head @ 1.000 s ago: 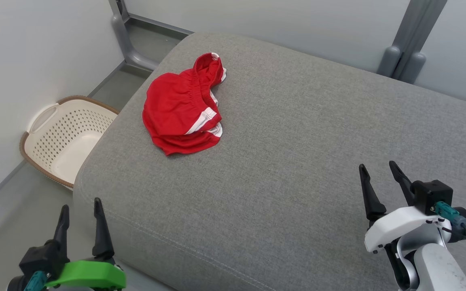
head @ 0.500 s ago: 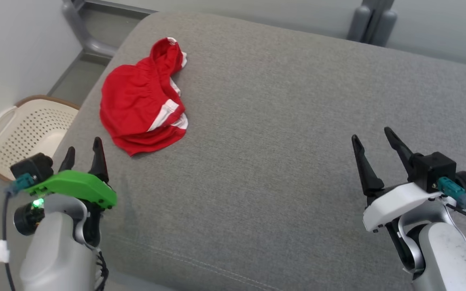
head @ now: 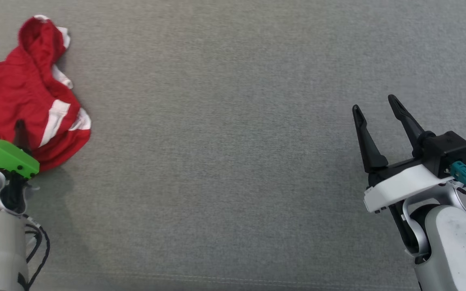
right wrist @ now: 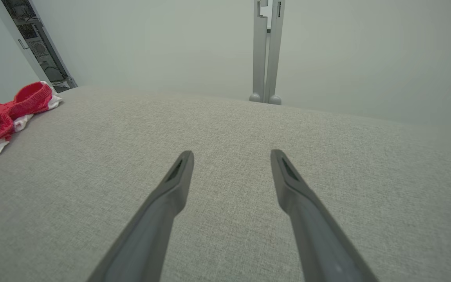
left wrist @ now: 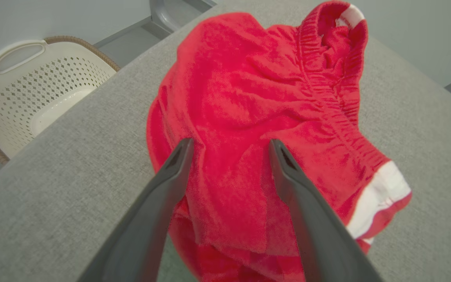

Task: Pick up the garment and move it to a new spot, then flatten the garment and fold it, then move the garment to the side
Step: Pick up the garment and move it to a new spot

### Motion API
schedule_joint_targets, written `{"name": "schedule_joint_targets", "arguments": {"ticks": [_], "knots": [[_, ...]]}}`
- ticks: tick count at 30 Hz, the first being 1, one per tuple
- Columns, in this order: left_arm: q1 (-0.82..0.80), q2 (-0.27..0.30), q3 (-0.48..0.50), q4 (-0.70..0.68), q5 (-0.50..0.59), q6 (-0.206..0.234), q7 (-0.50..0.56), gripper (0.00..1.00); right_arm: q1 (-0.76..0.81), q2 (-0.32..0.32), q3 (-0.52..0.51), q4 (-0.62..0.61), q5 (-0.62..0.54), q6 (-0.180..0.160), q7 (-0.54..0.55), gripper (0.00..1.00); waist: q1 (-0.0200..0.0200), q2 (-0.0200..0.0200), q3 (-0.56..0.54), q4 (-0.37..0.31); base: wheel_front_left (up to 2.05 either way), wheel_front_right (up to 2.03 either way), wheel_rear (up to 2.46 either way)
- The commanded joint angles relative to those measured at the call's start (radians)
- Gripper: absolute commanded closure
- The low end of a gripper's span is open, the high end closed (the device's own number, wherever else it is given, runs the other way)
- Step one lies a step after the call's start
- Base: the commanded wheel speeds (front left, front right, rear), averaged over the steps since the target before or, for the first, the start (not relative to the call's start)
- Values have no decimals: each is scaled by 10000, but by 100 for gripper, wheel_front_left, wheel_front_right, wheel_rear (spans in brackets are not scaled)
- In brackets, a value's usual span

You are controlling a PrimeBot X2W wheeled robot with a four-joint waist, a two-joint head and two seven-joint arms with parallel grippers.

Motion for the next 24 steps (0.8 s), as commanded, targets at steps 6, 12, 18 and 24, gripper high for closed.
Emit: {"name": "schedule_joint_targets", "arguments": {"ticks": [6, 12, 18, 24], "knots": [[-176, 93, 159, 855, -406, 186, 1315, 0, -163, 102, -25, -170, 102, -13, -260, 0, -1, 0, 1407, -1792, 0, 0, 0], [0, -271, -400, 917, -255, -157, 2132, 100, -138, 227, 73, 96, 210, -12, -457, 0, -1, 0, 954, -1677, 0, 0, 0], [-123, 333, -635, -185, -91, -325, 1628, 100, 9, 399, 185, 660, 382, -12, -762, 0, -1, 0, 16, -1519, 0, 0, 0], [-475, 422, -998, -2360, -375, -403, 1603, 100, 257, 591, 191, 1233, 544, -12, -1049, 0, -1, 0, -1002, -1587, 0, 0, 0]]}}
